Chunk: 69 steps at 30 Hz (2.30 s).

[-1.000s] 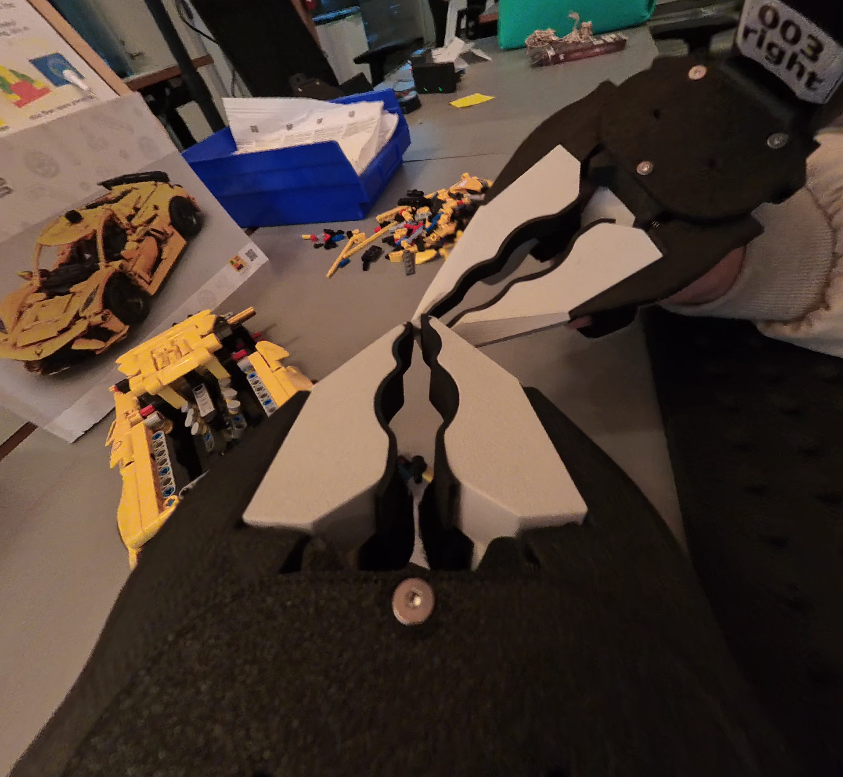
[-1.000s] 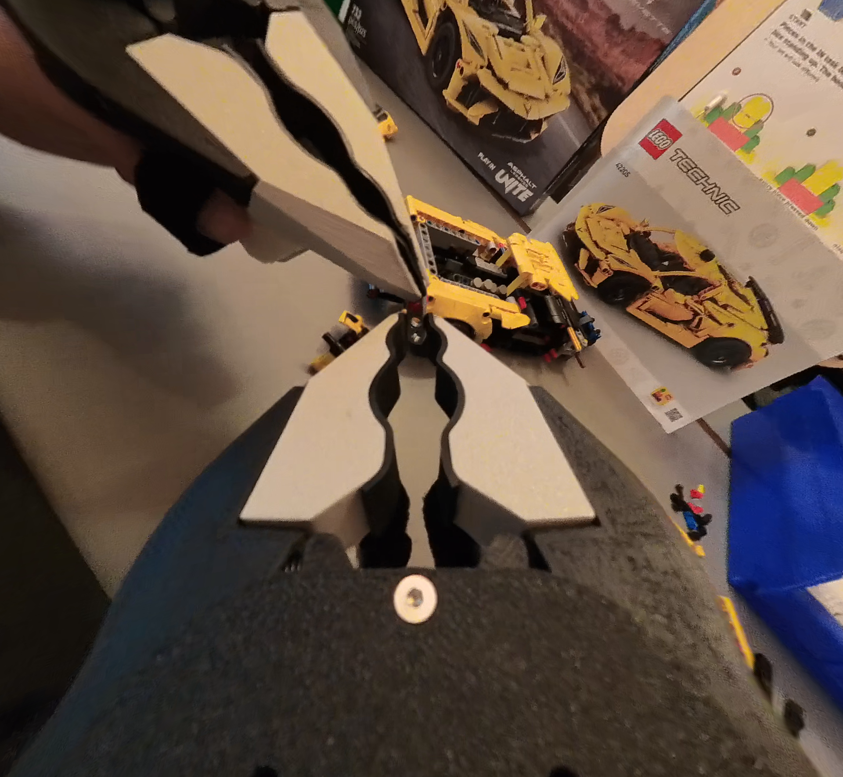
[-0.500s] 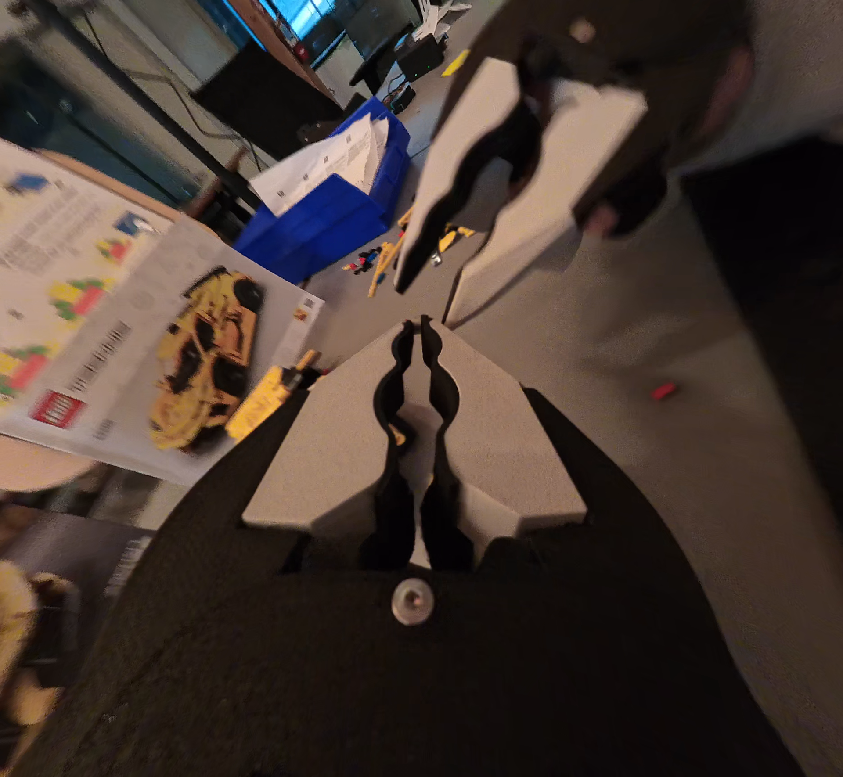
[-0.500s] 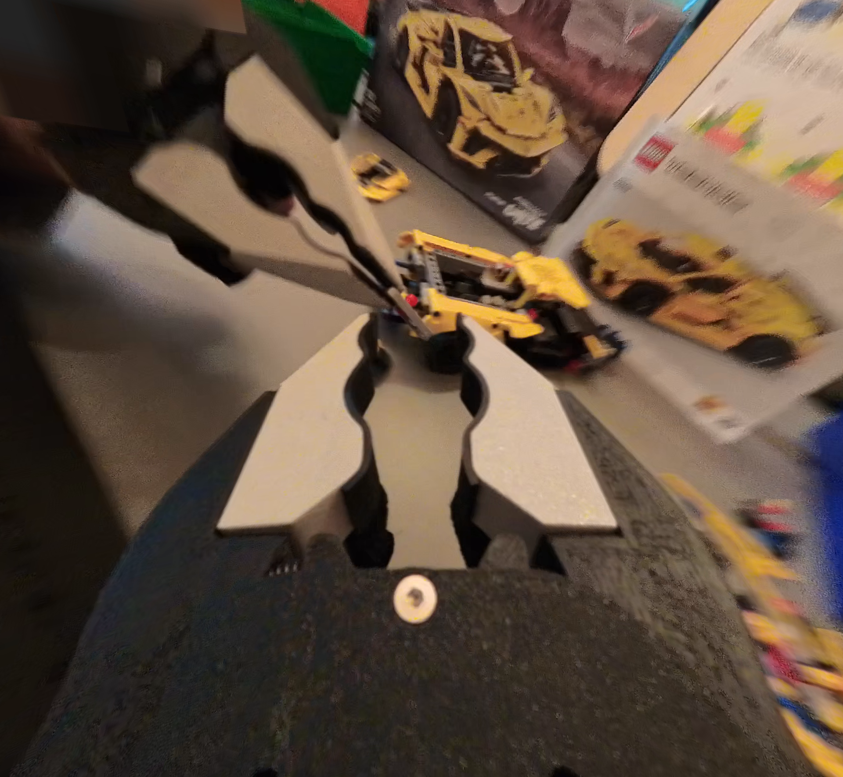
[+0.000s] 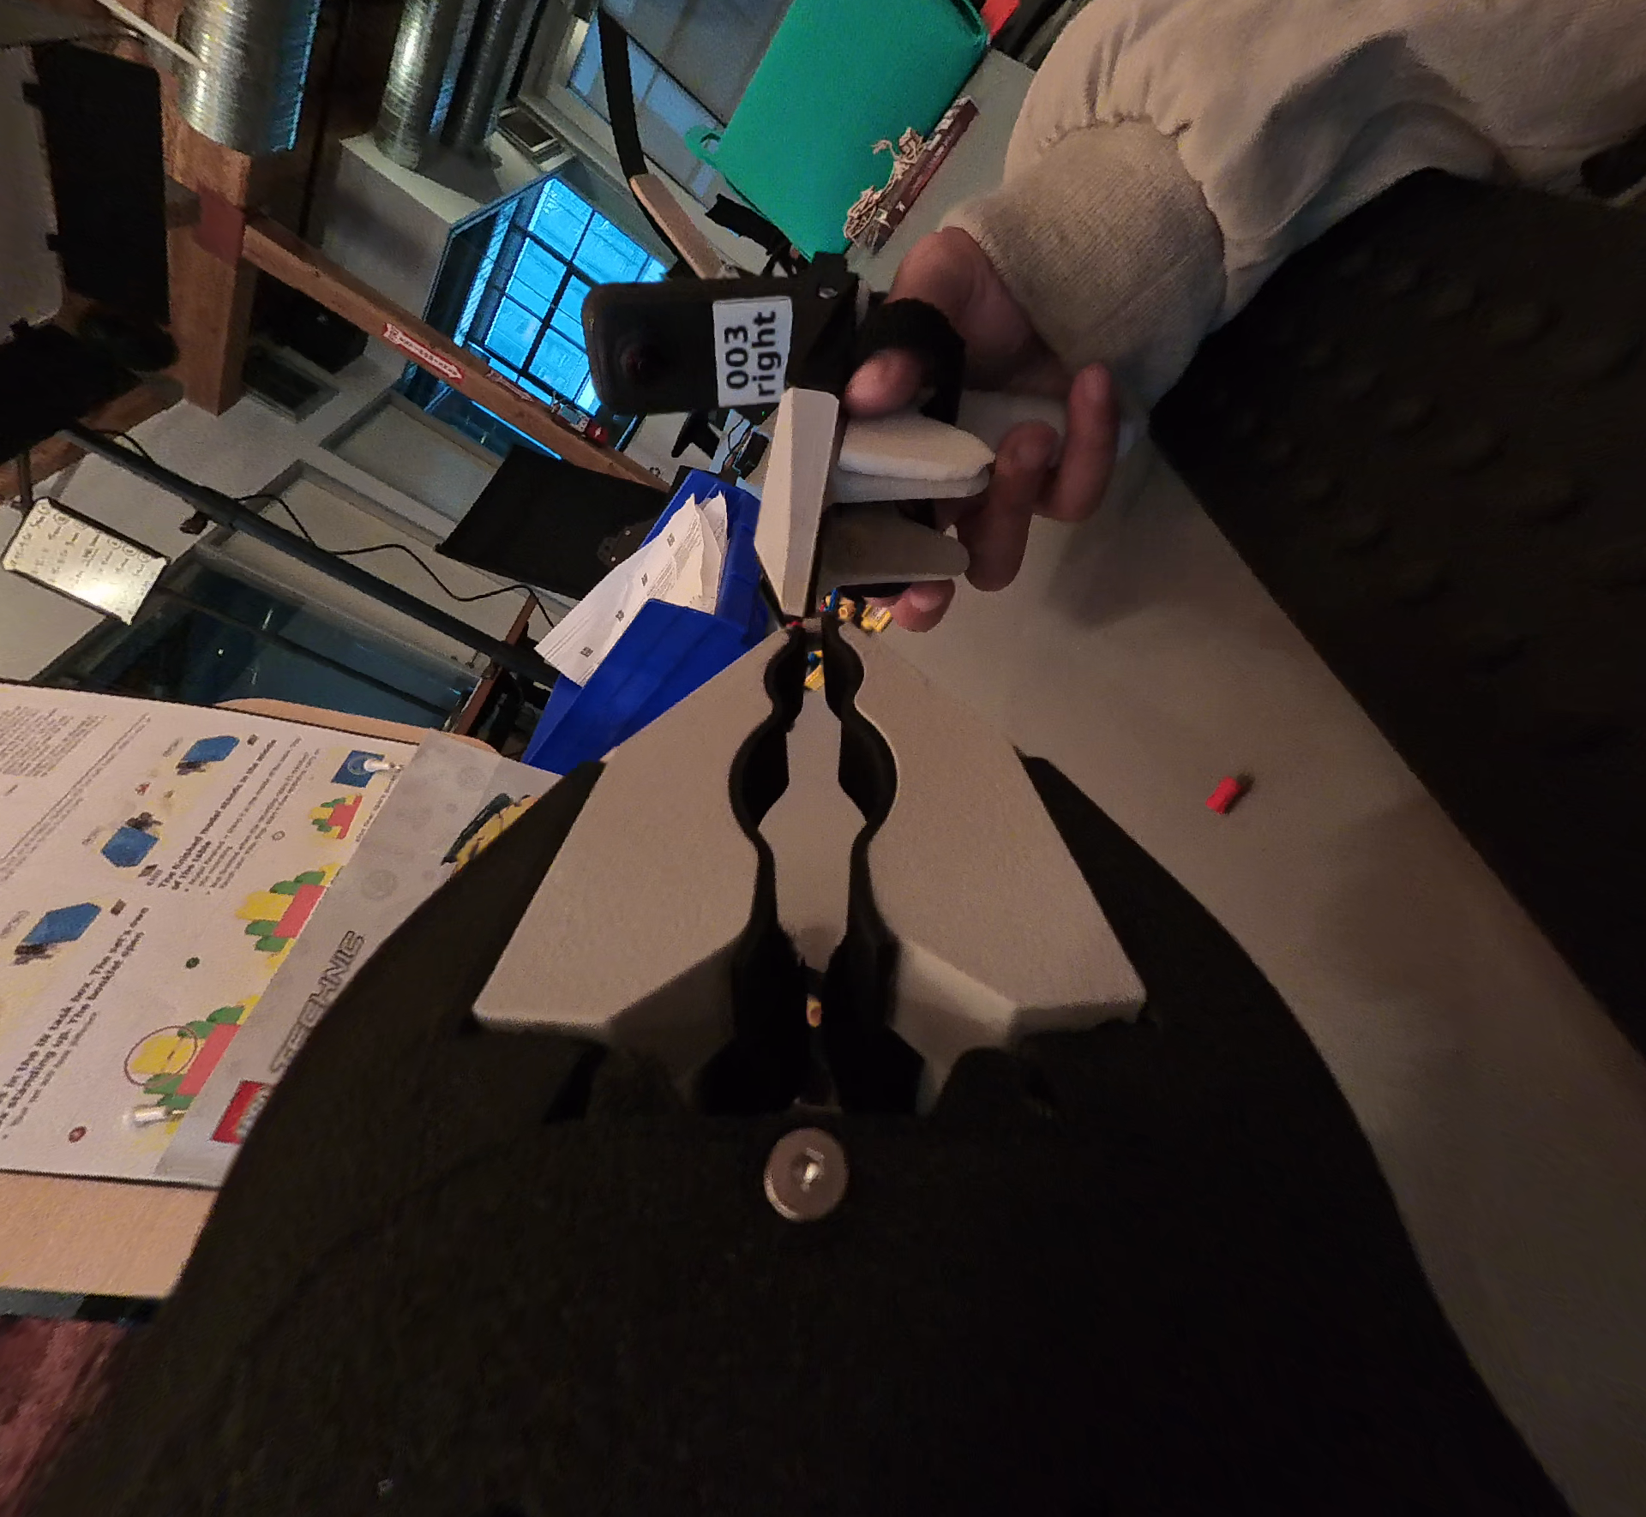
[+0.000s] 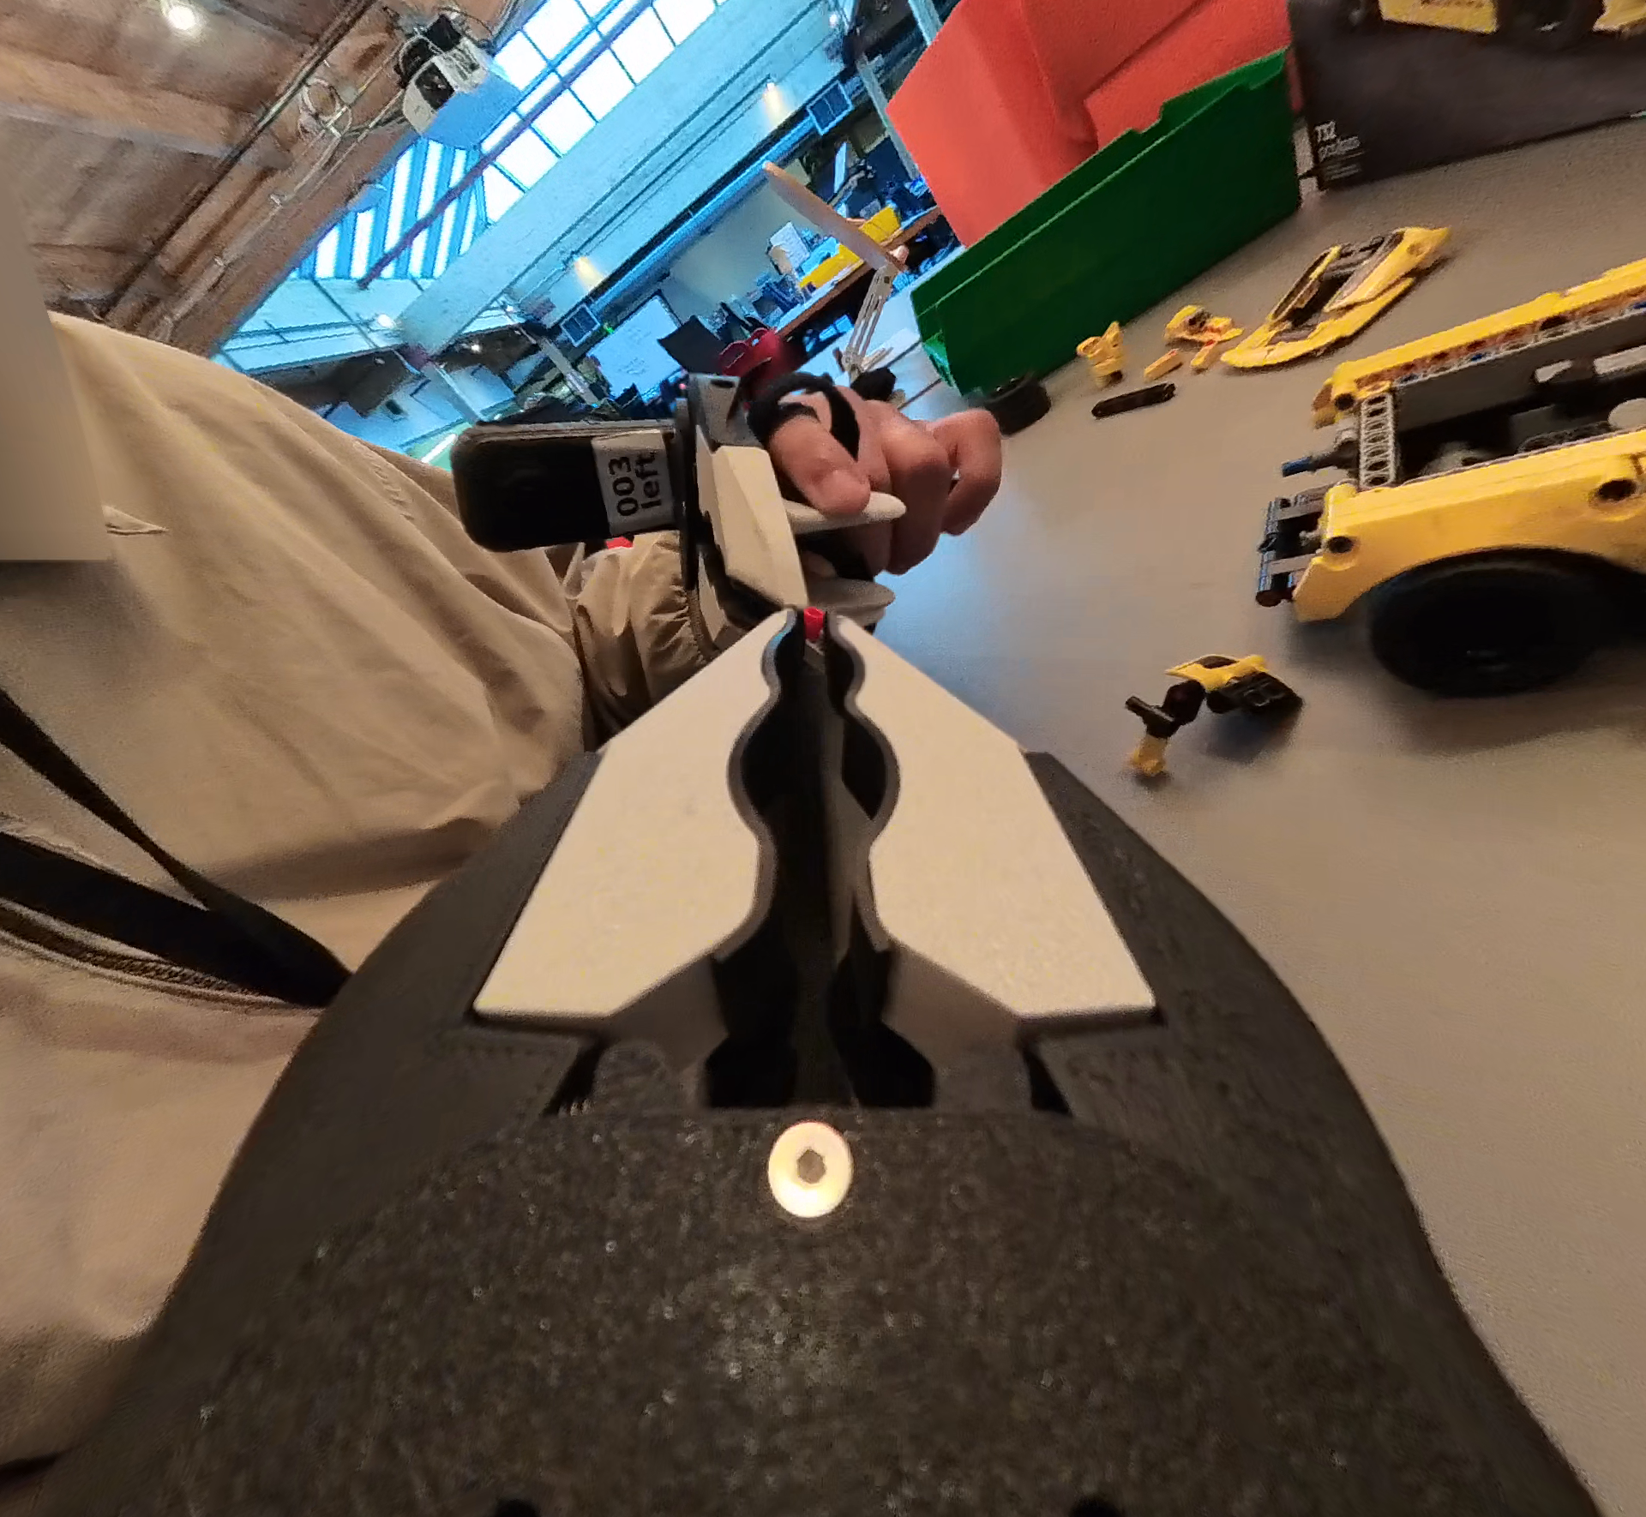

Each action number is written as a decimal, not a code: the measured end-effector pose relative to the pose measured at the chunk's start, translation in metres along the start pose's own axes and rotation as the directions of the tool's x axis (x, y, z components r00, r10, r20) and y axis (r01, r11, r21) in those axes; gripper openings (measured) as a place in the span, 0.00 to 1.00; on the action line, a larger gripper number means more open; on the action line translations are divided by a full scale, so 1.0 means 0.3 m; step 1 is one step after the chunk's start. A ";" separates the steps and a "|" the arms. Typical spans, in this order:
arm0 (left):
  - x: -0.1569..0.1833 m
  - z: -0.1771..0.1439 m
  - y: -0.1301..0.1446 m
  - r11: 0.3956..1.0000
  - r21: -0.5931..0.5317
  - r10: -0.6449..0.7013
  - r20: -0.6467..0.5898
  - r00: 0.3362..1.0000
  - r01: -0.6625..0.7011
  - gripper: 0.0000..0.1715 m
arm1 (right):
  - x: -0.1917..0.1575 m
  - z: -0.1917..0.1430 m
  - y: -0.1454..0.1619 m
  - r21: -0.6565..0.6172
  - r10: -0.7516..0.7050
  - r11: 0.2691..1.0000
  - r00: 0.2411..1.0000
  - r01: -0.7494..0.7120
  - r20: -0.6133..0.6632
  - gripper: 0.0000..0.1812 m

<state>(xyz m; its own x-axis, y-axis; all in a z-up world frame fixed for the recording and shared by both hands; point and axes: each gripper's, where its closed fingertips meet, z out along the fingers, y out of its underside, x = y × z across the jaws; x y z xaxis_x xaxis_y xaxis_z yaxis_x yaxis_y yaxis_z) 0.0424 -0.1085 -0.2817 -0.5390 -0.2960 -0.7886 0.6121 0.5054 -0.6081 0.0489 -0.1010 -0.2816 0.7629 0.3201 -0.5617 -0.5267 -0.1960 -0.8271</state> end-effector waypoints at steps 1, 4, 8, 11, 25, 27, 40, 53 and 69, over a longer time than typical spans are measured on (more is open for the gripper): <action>0.003 -0.002 -0.001 1.000 -0.004 0.008 -0.007 1.000 -0.008 0.01 | -0.002 0.003 0.003 -0.002 0.008 1.000 1.000 -0.008 0.008 0.02; 0.009 -0.006 -0.006 1.000 0.007 -0.018 -0.029 0.999 0.018 0.01 | -0.024 0.015 0.011 -0.017 0.023 1.000 0.998 -0.022 0.050 0.07; 0.004 -0.004 -0.014 1.000 0.011 0.003 -0.008 1.000 -0.003 0.01 | -0.016 0.016 0.006 -0.014 0.045 0.999 0.998 -0.044 0.049 0.02; 0.000 0.002 -0.003 1.000 0.003 -0.017 0.009 1.000 0.016 0.01 | -0.003 0.014 0.004 -0.011 0.049 0.999 0.998 -0.049 0.030 0.02; -0.086 0.093 0.093 0.363 0.067 -0.932 0.022 0.363 0.929 0.12 | 0.100 -0.011 -0.106 0.118 -0.187 0.962 0.912 0.245 -0.364 0.02; -0.100 0.082 0.087 0.372 0.087 -0.928 0.027 0.371 0.924 0.08 | 0.095 -0.001 -0.107 0.119 -0.196 0.960 0.912 0.253 -0.361 0.01; -0.084 0.074 0.121 0.478 0.021 -0.873 0.121 0.472 0.878 0.04 | 0.113 0.008 -0.096 0.259 0.116 0.964 0.970 -0.059 -0.214 0.01; -0.087 0.089 0.176 0.424 0.018 -0.894 0.168 0.415 0.905 0.10 | 0.125 -0.037 -0.155 0.381 0.101 0.925 0.959 0.007 -0.264 0.02; -0.136 0.090 0.154 0.273 0.120 -0.956 0.143 0.256 0.954 0.05 | 0.148 0.014 -0.144 0.480 0.368 0.817 0.930 -0.321 -0.006 0.02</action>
<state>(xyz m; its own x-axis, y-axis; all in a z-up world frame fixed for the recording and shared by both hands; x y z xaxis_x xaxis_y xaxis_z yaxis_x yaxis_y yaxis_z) 0.1081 -0.0949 -0.2802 -0.6405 -0.6747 0.3667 -0.2775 -0.2418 -0.9298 0.1041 -0.0744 -0.2708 0.5174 0.2198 -0.8270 -0.8546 0.1823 -0.4862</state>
